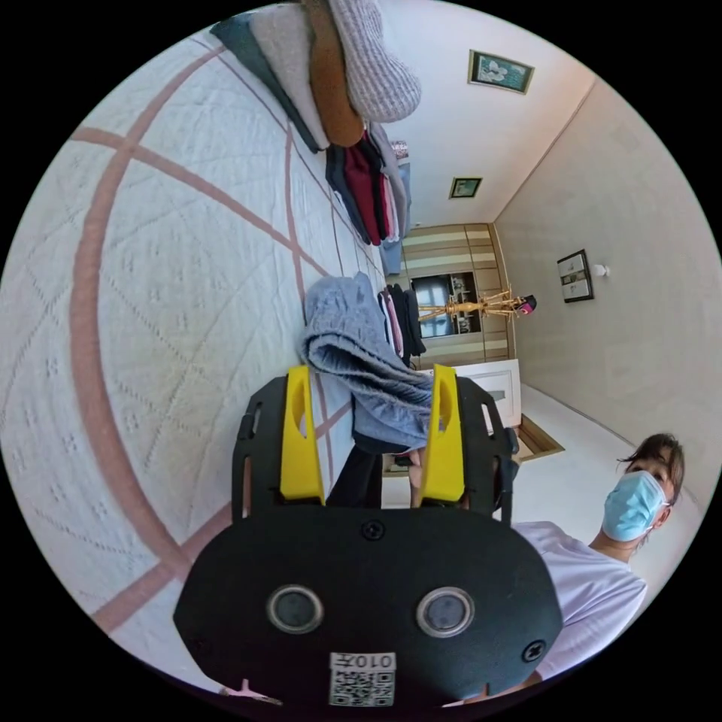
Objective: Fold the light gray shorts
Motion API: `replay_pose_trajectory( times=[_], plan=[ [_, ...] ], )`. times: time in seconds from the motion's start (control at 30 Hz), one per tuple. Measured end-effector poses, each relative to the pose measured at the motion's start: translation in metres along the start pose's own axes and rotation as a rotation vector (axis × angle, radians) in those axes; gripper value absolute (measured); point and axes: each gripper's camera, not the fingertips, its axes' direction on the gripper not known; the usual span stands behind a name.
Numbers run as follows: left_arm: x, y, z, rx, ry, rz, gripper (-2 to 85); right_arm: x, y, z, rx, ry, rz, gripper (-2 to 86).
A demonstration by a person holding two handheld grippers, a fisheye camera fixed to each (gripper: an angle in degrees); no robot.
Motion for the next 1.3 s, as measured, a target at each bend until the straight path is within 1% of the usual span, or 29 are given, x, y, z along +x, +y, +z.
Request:
replay_pose_trajectory(
  times=[0.1, 0.2, 0.27, 0.37, 0.5, 0.7, 0.73, 0.9, 1.0, 1.1, 1.2, 1.27, 1.3],
  plan=[
    [-0.011, -0.009, 0.012, 0.011, 0.025, -0.028, 17.6, 0.000, 0.008, -0.008, 0.014, 0.012, -0.003, 3.9],
    [-0.020, -0.015, 0.017, 0.051, 0.029, -0.028, 13.1, -0.004, 0.011, -0.014, 0.021, 0.017, -0.033, 4.0],
    [-0.023, -0.021, 0.014, 0.097, -0.004, 0.003, 8.8, -0.007, 0.011, -0.014, 0.020, 0.020, -0.053, 4.0],
    [-0.024, -0.031, 0.004, 0.127, -0.030, 0.070, 6.8, -0.011, 0.006, -0.008, -0.009, 0.027, -0.064, 4.0],
    [-0.023, -0.039, -0.013, 0.154, -0.092, 0.142, 5.8, -0.027, -0.012, 0.006, -0.036, 0.043, -0.116, 3.9],
    [-0.034, -0.032, -0.054, 0.273, -0.151, 0.180, 5.1, -0.038, -0.048, 0.023, -0.036, 0.048, -0.162, 4.0],
    [-0.039, -0.030, -0.058, 0.278, -0.175, 0.175, 5.1, -0.037, -0.051, 0.025, -0.035, 0.037, -0.160, 4.0],
    [-0.056, -0.010, -0.055, 0.295, -0.309, 0.175, 5.0, -0.031, -0.051, 0.047, -0.020, -0.138, -0.059, 4.0],
    [-0.071, -0.004, -0.035, 0.263, -0.344, 0.165, 5.0, -0.015, -0.039, 0.045, 0.010, -0.188, 0.008, 4.0],
    [-0.061, -0.008, 0.000, 0.225, -0.389, 0.219, 4.9, 0.018, -0.028, 0.025, 0.071, -0.215, 0.103, 3.9],
    [-0.032, -0.027, 0.061, 0.164, -0.406, 0.323, 4.9, 0.058, -0.009, -0.009, 0.165, -0.207, 0.207, 3.9],
    [0.000, -0.045, 0.138, 0.069, -0.460, 0.427, 4.8, 0.086, 0.011, -0.033, 0.227, -0.184, 0.286, 4.0],
    [0.008, -0.050, 0.160, 0.043, -0.472, 0.454, 4.9, 0.106, 0.027, -0.050, 0.267, -0.180, 0.352, 4.0]
  ],
)
